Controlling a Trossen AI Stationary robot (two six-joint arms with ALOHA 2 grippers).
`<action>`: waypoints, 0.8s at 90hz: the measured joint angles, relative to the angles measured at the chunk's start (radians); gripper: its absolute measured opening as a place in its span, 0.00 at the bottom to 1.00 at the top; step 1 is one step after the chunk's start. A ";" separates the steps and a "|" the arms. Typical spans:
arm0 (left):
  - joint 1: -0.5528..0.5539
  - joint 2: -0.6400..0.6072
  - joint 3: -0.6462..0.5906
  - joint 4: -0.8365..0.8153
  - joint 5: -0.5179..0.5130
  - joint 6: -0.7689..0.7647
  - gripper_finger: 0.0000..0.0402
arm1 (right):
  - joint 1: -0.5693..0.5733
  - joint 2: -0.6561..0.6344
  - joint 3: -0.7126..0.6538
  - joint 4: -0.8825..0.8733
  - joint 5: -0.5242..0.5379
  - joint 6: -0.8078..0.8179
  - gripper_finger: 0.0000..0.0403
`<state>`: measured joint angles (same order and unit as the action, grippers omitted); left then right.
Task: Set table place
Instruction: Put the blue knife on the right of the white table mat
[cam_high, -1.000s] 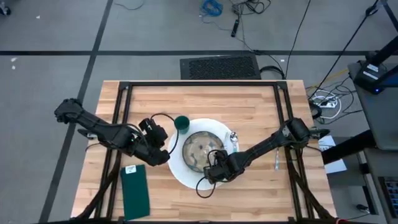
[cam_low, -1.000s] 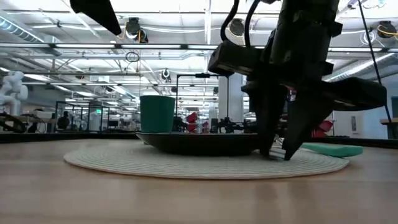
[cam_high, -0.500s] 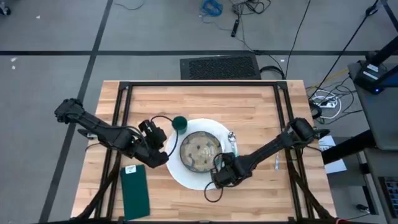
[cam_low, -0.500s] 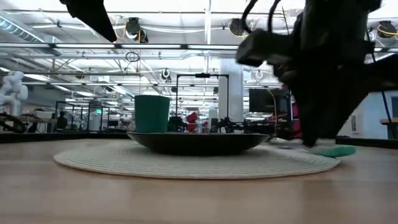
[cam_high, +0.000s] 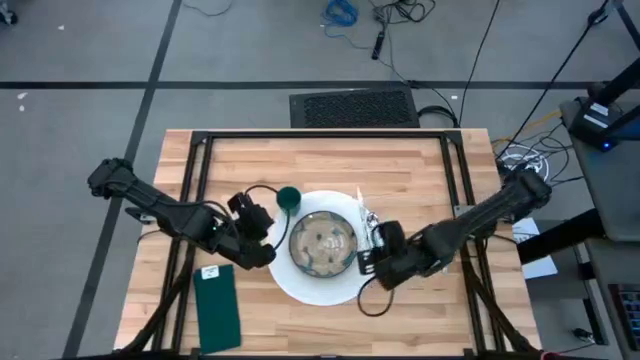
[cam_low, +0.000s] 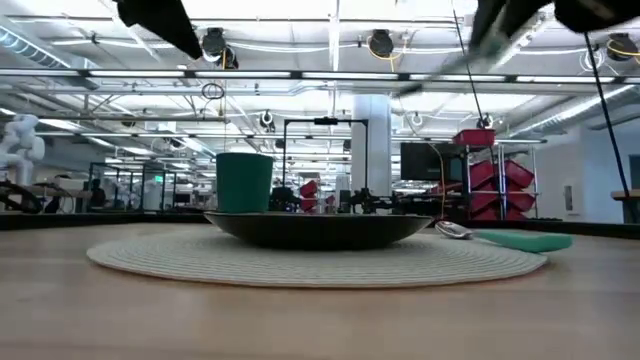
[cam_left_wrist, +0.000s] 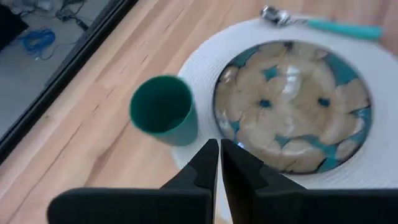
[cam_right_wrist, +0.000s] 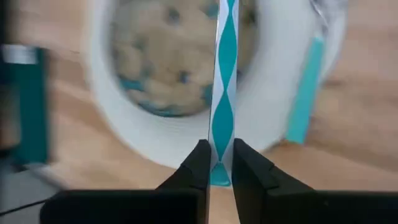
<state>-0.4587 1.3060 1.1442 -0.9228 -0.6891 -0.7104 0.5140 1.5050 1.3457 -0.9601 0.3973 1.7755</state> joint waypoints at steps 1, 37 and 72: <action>0.000 0.000 0.000 0.013 0.000 0.009 0.01 | 0.000 -0.011 0.000 0.005 0.008 -0.010 0.05; 0.091 0.000 0.000 0.838 0.098 0.511 0.01 | 0.001 -0.283 0.000 0.582 0.092 -0.842 0.07; 0.247 0.015 0.000 1.610 0.624 0.611 0.01 | -0.021 -0.296 0.000 0.960 -0.476 -1.248 0.05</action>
<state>-0.2121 1.3209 1.1446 0.6873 -0.0650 -0.0992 0.4933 1.2093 1.3457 0.0001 -0.0791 0.5276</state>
